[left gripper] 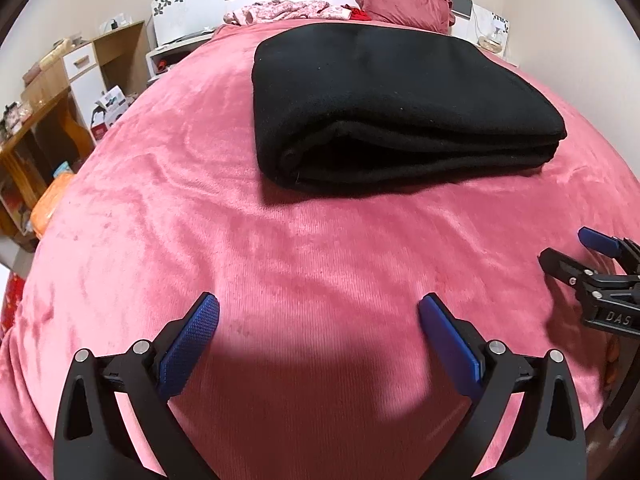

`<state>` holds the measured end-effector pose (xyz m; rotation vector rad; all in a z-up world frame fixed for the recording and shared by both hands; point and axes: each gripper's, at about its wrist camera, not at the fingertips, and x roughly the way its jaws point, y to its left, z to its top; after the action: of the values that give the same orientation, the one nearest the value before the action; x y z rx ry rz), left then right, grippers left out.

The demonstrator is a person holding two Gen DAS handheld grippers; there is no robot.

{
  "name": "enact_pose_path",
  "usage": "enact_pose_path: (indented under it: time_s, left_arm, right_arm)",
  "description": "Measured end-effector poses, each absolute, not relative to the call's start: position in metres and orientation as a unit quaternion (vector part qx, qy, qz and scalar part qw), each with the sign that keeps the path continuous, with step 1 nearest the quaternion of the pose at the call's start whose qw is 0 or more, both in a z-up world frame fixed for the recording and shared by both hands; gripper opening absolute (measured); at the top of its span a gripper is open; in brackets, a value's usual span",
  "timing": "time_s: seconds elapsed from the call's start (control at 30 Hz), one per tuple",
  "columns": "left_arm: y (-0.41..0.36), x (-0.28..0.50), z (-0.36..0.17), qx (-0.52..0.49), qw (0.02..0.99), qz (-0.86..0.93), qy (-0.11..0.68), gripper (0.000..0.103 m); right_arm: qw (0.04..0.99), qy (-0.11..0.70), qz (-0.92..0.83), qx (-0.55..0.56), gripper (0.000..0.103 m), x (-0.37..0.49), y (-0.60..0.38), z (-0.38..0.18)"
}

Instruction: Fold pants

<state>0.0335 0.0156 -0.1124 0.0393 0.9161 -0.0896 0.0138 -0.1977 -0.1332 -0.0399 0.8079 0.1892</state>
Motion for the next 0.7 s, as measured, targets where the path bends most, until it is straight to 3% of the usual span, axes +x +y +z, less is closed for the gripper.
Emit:
enact_pose_path:
  time_s: [0.4, 0.7]
  left_arm:
    - [-0.003, 0.017, -0.103, 0.055, 0.898, -0.045, 0.434, 0.099]
    - [0.003, 0.010, -0.075, 0.032, 0.918, -0.029, 0.394, 0.099]
  right_arm:
    - [0.907, 0.411, 0.093, -0.008, 0.101, 0.003, -0.199, -0.130]
    - [0.931, 0.351, 0.099, -0.006, 0.101, -0.020, -0.193, -0.100]
